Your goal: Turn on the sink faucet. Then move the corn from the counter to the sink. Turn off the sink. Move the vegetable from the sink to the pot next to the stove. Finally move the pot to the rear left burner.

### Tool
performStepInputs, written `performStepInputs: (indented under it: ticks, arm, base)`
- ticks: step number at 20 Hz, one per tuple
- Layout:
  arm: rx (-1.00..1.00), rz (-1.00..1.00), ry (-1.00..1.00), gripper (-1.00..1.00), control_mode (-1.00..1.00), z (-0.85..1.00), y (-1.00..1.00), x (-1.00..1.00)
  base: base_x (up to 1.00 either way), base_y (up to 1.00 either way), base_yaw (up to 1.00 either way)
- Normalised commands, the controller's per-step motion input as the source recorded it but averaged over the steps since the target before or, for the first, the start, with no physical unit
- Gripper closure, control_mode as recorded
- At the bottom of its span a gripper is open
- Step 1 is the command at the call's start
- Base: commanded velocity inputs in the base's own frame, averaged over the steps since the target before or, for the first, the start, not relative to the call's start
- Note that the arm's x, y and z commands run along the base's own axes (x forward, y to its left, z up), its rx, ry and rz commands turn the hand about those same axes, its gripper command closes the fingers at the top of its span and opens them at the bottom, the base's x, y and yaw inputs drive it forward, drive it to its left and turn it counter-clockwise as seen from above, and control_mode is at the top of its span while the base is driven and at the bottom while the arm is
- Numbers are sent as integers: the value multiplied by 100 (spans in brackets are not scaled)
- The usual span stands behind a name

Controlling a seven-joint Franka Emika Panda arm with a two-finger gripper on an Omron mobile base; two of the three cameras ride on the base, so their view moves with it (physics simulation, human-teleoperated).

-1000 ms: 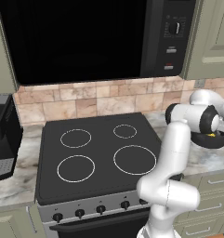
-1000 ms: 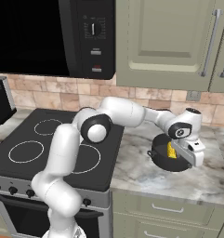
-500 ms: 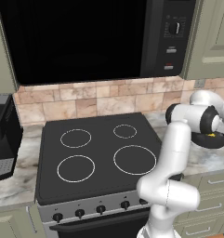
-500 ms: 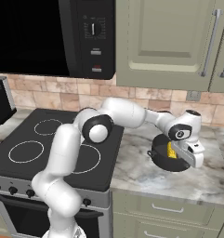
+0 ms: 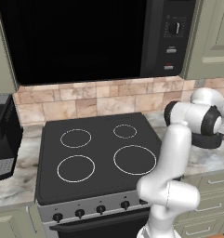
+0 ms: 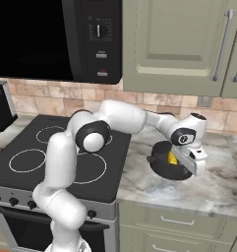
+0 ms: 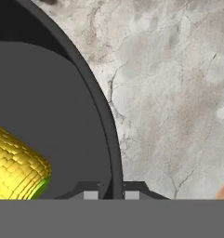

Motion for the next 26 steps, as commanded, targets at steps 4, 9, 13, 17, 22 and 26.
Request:
performStepInputs:
  ticks: [4,9,13,17,22,26]
  arm:
    - [-1,6,-9,100,-100,9,78,-55]
    - [-4,6,-10,100,-100,53,77,-39]
    - [-3,6,-3,100,-100,41,90,-11]
    - [-2,10,0,100,-100,32,99,0]
    - [-1,13,0,100,-100,26,100,0]
    - [0,12,0,100,-100,20,100,18]
  base:
    - [0,0,0]
    - [0,0,0]
    - [0,0,0]
    - [0,0,0]
    - [0,0,0]
    - [0,0,0]
